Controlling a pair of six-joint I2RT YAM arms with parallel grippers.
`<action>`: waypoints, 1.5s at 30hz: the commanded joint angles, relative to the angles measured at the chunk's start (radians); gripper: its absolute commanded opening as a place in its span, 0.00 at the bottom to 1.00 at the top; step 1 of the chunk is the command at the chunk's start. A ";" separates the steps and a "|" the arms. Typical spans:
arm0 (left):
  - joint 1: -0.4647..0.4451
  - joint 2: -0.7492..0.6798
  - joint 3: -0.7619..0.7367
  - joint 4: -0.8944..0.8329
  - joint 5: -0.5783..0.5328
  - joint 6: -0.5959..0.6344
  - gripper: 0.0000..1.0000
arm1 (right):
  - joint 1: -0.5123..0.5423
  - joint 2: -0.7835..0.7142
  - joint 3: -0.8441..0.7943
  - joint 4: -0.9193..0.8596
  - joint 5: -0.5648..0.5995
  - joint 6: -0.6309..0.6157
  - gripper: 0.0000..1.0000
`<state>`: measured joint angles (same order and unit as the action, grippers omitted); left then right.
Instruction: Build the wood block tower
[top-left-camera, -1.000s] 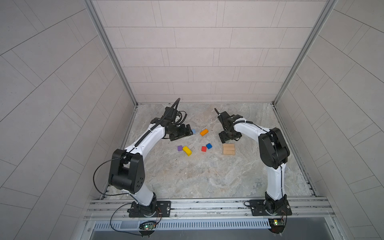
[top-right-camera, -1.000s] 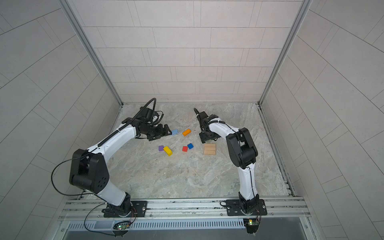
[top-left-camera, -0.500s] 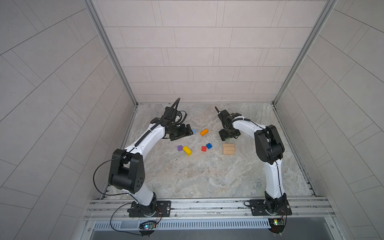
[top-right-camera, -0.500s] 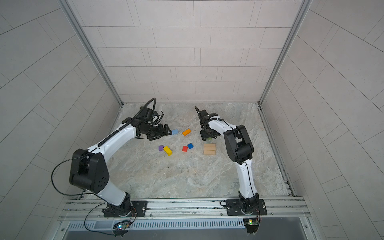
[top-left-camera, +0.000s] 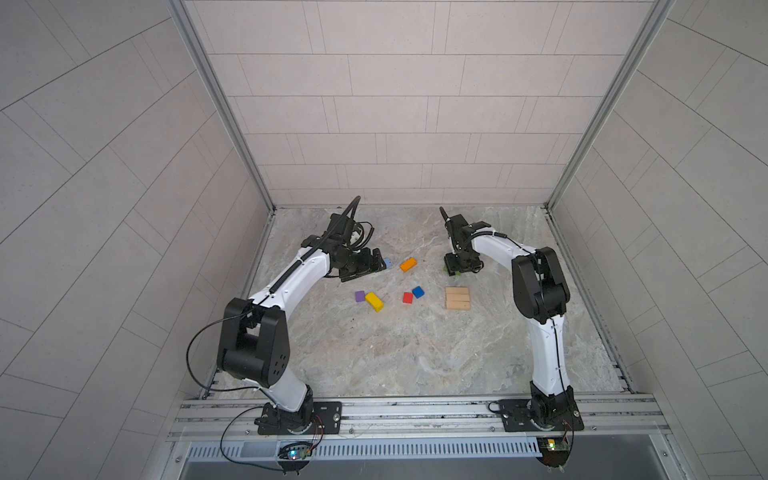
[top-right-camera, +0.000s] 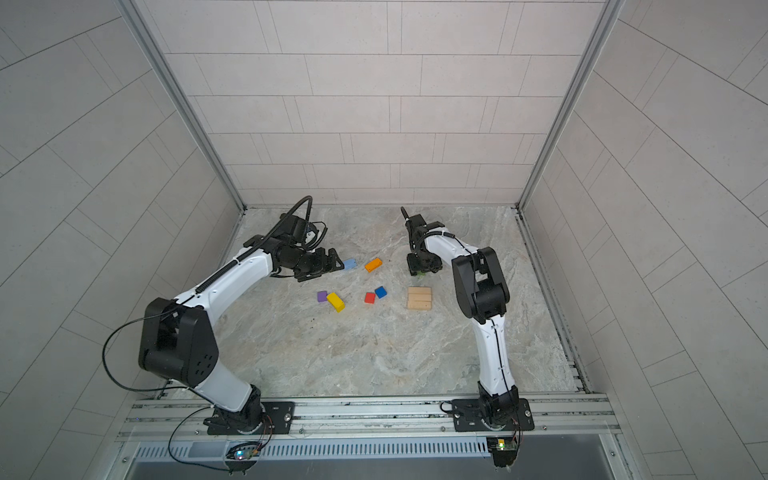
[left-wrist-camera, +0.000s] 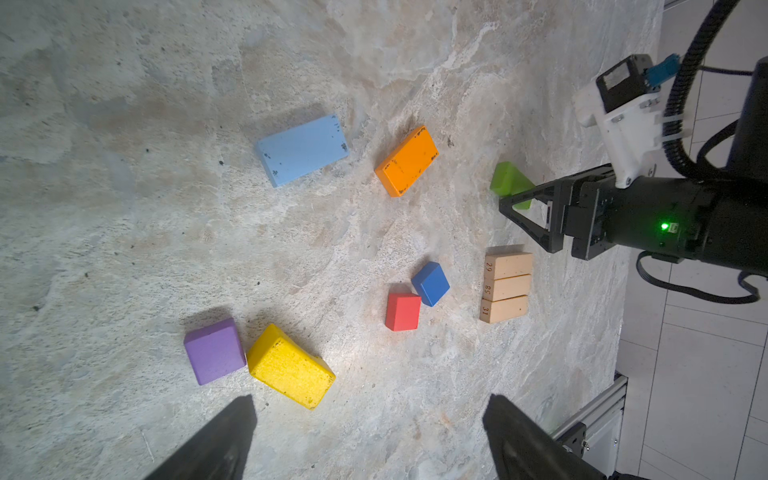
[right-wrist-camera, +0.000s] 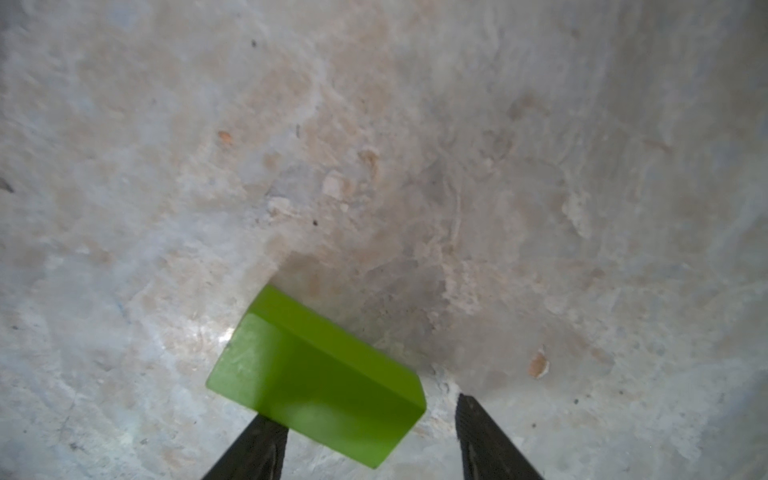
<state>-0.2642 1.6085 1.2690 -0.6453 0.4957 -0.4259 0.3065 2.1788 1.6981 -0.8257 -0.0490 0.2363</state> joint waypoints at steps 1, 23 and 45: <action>0.005 -0.010 -0.003 -0.011 0.000 0.009 0.93 | 0.000 0.022 0.019 -0.004 -0.034 -0.003 0.59; 0.005 -0.004 -0.003 -0.011 -0.002 0.009 0.93 | 0.002 0.056 0.055 -0.017 -0.048 -0.040 0.46; 0.005 0.001 -0.005 -0.013 0.001 0.003 0.93 | 0.025 -0.086 -0.066 0.006 -0.022 0.129 0.19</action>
<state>-0.2642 1.6089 1.2690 -0.6453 0.4965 -0.4286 0.3264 2.1567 1.6558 -0.7891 -0.0963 0.3176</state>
